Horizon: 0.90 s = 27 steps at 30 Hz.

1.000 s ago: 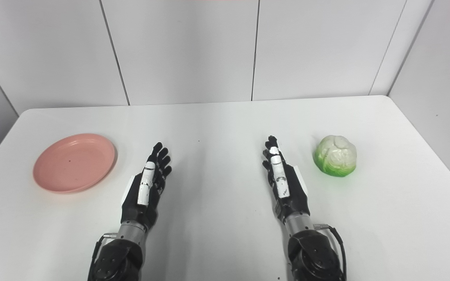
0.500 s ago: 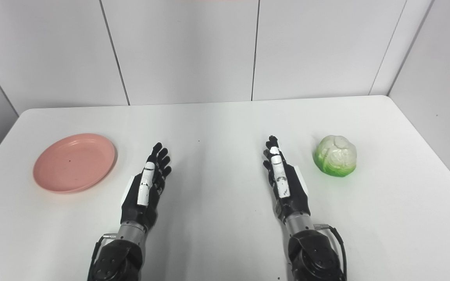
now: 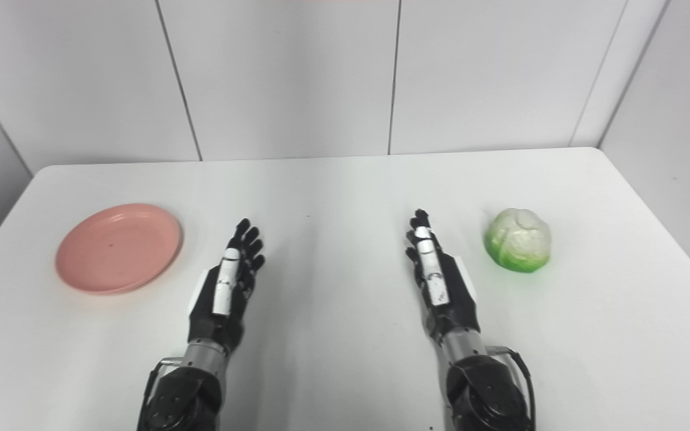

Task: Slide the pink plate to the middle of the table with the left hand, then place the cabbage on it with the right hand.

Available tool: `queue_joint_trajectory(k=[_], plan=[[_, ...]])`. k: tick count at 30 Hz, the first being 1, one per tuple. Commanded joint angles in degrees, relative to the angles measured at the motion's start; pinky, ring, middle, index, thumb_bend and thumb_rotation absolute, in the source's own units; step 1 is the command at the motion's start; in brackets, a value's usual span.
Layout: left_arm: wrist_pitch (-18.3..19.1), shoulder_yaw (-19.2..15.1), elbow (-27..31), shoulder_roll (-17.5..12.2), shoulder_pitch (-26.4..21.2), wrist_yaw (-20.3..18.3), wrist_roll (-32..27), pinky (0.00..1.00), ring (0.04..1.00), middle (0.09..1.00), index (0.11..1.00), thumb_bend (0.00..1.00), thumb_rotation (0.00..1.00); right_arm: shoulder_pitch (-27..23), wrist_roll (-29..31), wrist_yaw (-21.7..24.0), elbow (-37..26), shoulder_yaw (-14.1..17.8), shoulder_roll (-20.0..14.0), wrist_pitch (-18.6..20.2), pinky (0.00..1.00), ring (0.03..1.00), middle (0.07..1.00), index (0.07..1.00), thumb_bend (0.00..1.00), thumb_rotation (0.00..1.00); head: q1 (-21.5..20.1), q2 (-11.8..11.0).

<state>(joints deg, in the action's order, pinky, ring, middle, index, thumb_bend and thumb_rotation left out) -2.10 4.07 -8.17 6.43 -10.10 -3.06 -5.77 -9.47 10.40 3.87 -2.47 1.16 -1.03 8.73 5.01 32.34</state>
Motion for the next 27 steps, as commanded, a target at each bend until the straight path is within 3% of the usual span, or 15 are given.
queue_joint_trajectory(k=[1,4,7,11,15,21,27], plan=[[-3.1,0.4,-0.5,0.7,-1.1,0.2,0.9,1.0,1.0,1.0,1.0,0.51,1.0,-0.5,0.5,0.7,-2.1,0.7,-0.7,-1.2,1.0,1.0,1.0,1.0,0.56,0.98,3.1,-1.0],[-5.5,-0.7,-1.5,1.6,-3.3,2.0,1.6,1.0,1.0,1.0,1.0,0.52,1.0,-0.3,1.3,1.0,-0.7,1.5,-1.5,-2.0,1.0,1.0,1.0,1.0,0.57,0.96,6.4,-2.8],[-7.8,-2.7,-3.1,2.4,-5.7,3.3,0.2,1.0,1.0,0.999,1.0,0.55,1.0,-1.0,1.7,1.7,2.7,2.3,-2.0,-4.3,1.0,1.0,1.0,1.0,0.64,0.96,7.8,-3.5],[-9.4,-5.3,-4.8,1.6,-9.7,6.9,2.6,0.91,0.931,0.939,0.94,0.52,1.0,-0.7,1.1,2.3,4.7,2.8,-3.3,-6.8,1.0,1.0,1.0,1.0,0.66,0.93,10.3,-4.9],[-6.7,-7.4,-3.4,-0.3,-12.9,5.6,-0.6,0.89,0.908,0.917,0.915,0.57,1.0,-0.8,1.3,3.1,6.6,3.0,-3.9,-9.0,1.0,1.0,1.0,1.0,0.65,0.92,10.8,-5.4],[-2.3,-10.3,0.6,-4.0,-15.8,6.9,-1.1,0.82,0.838,0.836,0.831,0.59,1.0,-1.2,2.0,3.9,8.6,4.0,-4.2,-11.3,1.0,1.0,1.0,1.0,0.66,0.9,11.1,-6.0],[-3.0,-14.8,0.1,-7.4,-18.8,10.4,-0.5,0.7,0.726,0.726,0.723,0.58,1.0,-1.2,3.0,4.9,8.8,4.2,-4.5,-11.2,1.0,1.0,1.0,1.0,0.65,0.89,11.2,-6.1]])
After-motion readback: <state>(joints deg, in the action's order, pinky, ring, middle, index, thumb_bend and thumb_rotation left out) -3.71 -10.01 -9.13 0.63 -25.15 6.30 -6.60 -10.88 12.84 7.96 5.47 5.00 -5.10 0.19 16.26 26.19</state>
